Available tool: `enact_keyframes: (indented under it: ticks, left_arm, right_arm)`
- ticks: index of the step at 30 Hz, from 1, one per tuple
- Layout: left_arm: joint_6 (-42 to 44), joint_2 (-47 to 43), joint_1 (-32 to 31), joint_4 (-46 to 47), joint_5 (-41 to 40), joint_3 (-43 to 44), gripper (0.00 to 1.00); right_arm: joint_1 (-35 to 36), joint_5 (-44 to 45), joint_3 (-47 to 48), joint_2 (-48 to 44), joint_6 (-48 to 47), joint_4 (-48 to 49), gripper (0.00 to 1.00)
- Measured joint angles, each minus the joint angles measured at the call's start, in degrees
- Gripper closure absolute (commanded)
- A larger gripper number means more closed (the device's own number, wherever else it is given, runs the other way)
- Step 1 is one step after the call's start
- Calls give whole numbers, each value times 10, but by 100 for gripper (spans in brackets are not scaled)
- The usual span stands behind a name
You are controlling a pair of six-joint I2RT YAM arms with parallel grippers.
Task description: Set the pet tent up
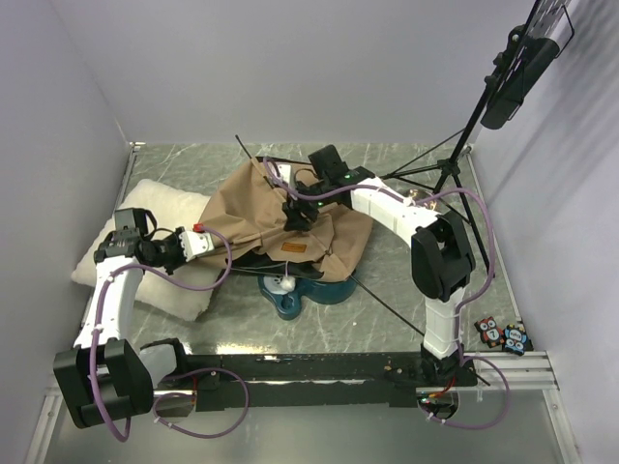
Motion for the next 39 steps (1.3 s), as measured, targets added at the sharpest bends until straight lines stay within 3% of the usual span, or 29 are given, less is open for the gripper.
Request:
enact_keyframes:
  ticks: [8,18,20,21,22,23,29,39]
  left_arm:
    - [1,0,0,-6,0,4,99]
    - [21,0,0,-27,-5,17,99]
    - [23,0,0,-28,-5,17,99]
    - [23,0,0,-29,-5,17,99]
    - [23,0,0,-29,-5,17,99]
    - [23,0,0,-29,-5,17,98]
    - [8,-4,-3,-19,-10,43,70]
    - [-53,-16,-72,0,-15,77,76]
  right_arm:
    - [-2,21,-22,10,-80,-32,46]
    - [2,52,-44,29,-139,18,47]
    - [2,52,-55,29,-150,33,60]
    - [2,52,-58,29,-156,38,75]
    - [2,54,-59,29,-164,39,97]
    - [2,56,-58,30,-171,42,100]
    - [6,54,-54,30,-208,45,100]
    - [6,57,-60,30,-209,64,100]
